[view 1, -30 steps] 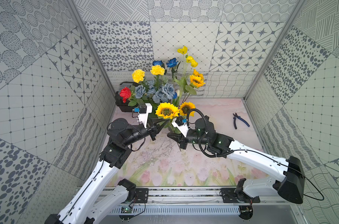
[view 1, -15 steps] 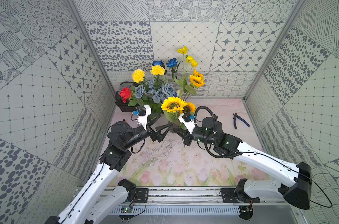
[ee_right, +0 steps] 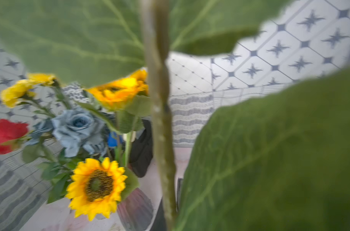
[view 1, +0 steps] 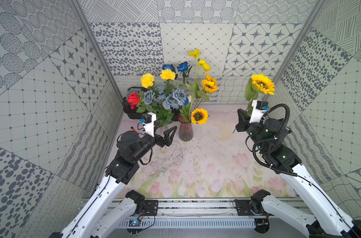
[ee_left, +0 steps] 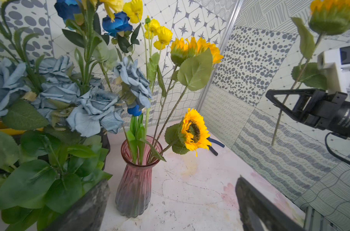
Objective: Pick out yellow flowers from the vase
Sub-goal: Place the flower at the center of the board.
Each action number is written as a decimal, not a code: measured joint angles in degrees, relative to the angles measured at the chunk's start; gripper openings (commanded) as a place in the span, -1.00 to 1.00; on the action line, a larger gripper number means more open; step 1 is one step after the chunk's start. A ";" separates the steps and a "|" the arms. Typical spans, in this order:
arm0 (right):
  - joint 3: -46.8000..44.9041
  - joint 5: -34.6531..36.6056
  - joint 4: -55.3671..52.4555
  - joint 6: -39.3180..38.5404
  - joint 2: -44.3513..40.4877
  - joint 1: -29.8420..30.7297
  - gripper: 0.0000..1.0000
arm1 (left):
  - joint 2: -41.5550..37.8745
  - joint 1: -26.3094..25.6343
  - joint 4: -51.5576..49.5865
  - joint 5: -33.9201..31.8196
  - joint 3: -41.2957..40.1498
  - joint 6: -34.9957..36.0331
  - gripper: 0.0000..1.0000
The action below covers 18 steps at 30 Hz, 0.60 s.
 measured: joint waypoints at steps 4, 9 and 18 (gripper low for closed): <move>-2.34 -5.07 -3.10 4.48 4.87 -9.11 -1.00 | 1.70 0.00 -0.26 -2.62 -0.11 0.31 0.97; -3.74 -14.40 -4.87 7.54 19.37 -11.87 -1.00 | 4.28 0.00 -1.07 -5.07 0.37 0.44 0.97; -0.96 -27.54 -9.22 8.37 39.15 -11.72 -1.00 | 7.87 0.00 -2.97 -7.61 1.86 0.42 0.97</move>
